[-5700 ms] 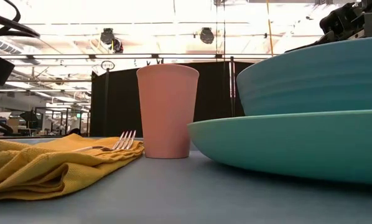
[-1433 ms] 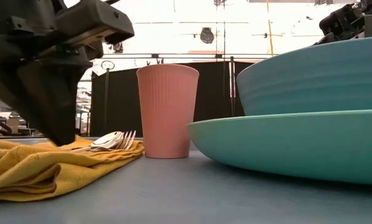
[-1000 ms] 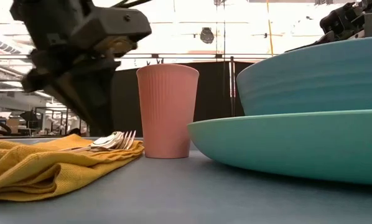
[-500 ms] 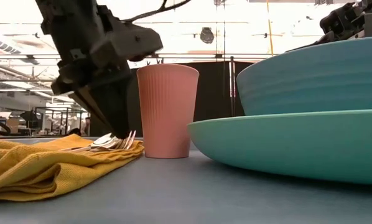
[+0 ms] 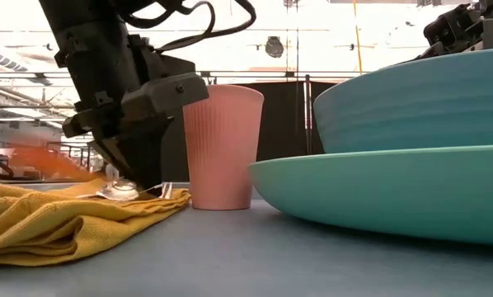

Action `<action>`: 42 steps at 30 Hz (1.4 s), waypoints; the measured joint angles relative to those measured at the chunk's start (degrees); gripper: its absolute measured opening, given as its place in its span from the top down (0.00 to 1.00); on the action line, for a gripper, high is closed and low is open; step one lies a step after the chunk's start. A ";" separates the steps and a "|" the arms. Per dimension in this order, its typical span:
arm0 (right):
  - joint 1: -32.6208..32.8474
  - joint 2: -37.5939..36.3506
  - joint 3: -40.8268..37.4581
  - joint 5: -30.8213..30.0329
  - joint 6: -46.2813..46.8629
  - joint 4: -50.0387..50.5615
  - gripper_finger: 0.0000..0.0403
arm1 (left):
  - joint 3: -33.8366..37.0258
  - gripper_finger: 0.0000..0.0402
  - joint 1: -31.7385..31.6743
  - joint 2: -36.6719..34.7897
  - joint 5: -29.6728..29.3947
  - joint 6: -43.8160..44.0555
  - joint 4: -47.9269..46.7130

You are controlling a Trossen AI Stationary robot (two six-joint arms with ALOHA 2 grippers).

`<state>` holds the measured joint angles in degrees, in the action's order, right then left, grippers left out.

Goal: Set up tray
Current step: Adjust the orange fork on the yellow table napkin

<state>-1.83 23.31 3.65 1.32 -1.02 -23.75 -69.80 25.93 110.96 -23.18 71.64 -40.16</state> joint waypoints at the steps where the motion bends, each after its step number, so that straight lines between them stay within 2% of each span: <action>1: -0.01 0.02 -0.01 0.01 -0.11 0.01 1.00 | 0.00 0.98 0.00 0.00 -0.02 0.00 0.12; 7: 0.00 0.02 -0.01 0.00 -0.13 0.00 1.00 | -0.27 0.99 0.02 0.00 0.62 -2.90 2.85; 12: -0.01 0.02 -0.01 0.00 -0.13 0.00 1.00 | -3.44 0.96 0.07 0.00 1.21 -6.58 3.38; 16: 0.01 0.00 -0.01 0.00 -0.15 0.00 1.00 | -5.94 0.97 0.41 0.00 1.27 -7.01 2.10; 19: 0.00 0.01 -0.01 0.00 -0.15 0.00 1.00 | -6.83 0.99 1.41 0.01 1.73 -3.89 -1.35; 25: -0.01 0.02 0.00 0.00 -0.15 0.00 1.00 | -6.91 0.97 5.71 0.01 4.24 7.05 -8.27; 34: -0.01 0.00 0.00 0.00 -0.13 -0.54 1.00 | -6.83 0.99 11.76 0.02 8.11 17.55 -7.98; 42: -0.01 0.02 0.01 0.00 0.26 -1.27 1.00 | -6.69 0.99 14.12 0.40 7.33 22.95 -11.66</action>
<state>-1.85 23.33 3.66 1.32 -0.75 -25.02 -76.49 40.05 111.36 -15.85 94.58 -51.81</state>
